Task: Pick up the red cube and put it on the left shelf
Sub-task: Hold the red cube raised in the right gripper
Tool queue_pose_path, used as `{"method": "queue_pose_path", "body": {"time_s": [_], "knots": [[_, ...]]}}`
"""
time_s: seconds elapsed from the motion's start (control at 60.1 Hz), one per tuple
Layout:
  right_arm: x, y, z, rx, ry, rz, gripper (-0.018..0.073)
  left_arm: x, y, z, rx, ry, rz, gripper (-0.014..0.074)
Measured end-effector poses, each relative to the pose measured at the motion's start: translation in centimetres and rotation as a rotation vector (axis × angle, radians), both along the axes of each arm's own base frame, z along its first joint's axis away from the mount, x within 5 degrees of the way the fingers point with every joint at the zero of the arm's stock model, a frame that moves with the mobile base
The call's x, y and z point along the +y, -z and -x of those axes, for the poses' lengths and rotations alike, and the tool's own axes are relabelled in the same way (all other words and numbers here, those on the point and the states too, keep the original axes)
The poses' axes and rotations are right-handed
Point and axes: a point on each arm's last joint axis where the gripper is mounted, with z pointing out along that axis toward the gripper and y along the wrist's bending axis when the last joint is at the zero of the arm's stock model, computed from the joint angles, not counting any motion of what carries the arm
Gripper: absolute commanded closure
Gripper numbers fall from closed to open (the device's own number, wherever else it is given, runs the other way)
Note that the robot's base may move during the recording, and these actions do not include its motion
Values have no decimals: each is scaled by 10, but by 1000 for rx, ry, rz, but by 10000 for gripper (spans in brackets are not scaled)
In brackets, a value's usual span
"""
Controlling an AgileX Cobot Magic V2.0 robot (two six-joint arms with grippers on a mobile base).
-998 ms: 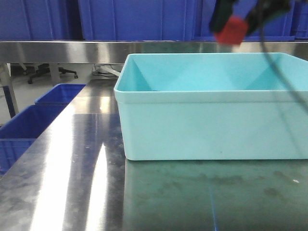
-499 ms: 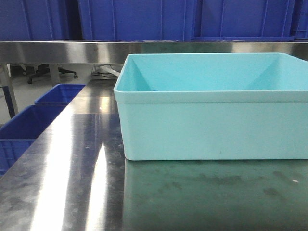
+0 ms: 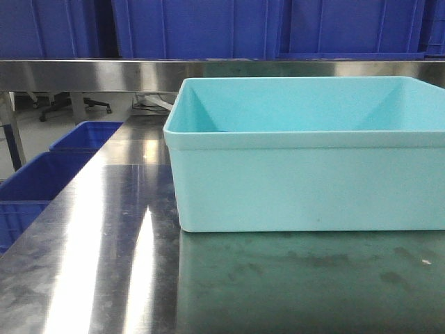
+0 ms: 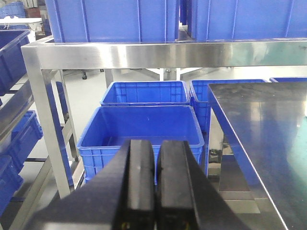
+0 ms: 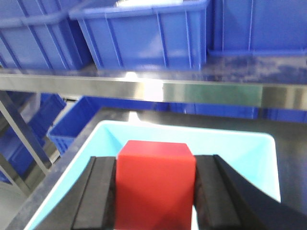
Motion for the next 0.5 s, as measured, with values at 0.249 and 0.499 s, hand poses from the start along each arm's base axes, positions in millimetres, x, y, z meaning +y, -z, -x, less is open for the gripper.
{"method": "queue_pose_path", "body": {"time_s": [0.249, 0.499], "knots": [[0, -1, 0, -12, 0, -4, 504, 0, 0, 0, 0, 0, 0, 495], [0, 0, 0, -11, 0, -4, 504, 0, 0, 0, 0, 0, 0, 495]]}}
